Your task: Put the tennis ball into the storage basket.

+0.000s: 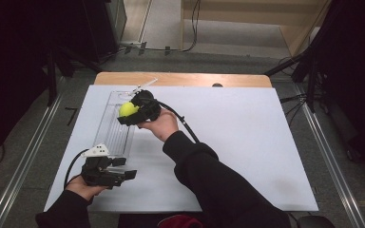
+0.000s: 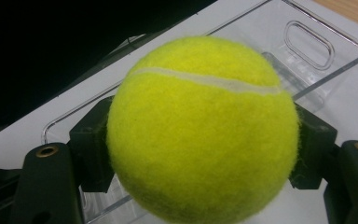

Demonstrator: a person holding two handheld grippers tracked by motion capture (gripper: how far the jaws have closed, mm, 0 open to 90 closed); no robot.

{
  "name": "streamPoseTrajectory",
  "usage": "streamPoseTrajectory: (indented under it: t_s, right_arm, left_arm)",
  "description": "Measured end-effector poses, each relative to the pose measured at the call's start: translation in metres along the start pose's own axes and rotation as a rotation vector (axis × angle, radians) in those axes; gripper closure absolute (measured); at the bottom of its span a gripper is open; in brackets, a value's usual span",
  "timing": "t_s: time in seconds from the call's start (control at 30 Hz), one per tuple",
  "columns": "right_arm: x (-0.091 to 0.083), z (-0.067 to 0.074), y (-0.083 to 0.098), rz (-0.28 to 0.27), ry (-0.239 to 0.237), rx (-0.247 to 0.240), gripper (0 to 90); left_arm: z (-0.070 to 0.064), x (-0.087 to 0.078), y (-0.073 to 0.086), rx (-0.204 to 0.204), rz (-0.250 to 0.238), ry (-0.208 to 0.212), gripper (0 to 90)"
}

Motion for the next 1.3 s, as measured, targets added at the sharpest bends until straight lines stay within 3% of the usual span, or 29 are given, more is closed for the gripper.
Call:
streamPoseTrajectory:
  t_s: [0.9, 1.3]
  right_arm:
    - [0.04, 0.018, -0.01, 0.007, -0.014, -0.015, 23.8]
    - [0.049, 0.021, -0.014, 0.004, -0.016, -0.008, 23.7]
  left_arm:
    - [-0.001, 0.0, 0.0, 0.005, 0.004, 0.002, 27.2]
    - [-0.001, 0.0, 0.0, 0.006, 0.004, 0.003, 27.2]
Point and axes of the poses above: each handheld gripper's, and its own axes: x roughly forward along the jaws, y roughly out of its underside, z roughly to its left, the point moved 10 cm from there along x, roughly forward along the jaws, and after that the axes turned 5 degrees about -z, right-handed, at the moved point
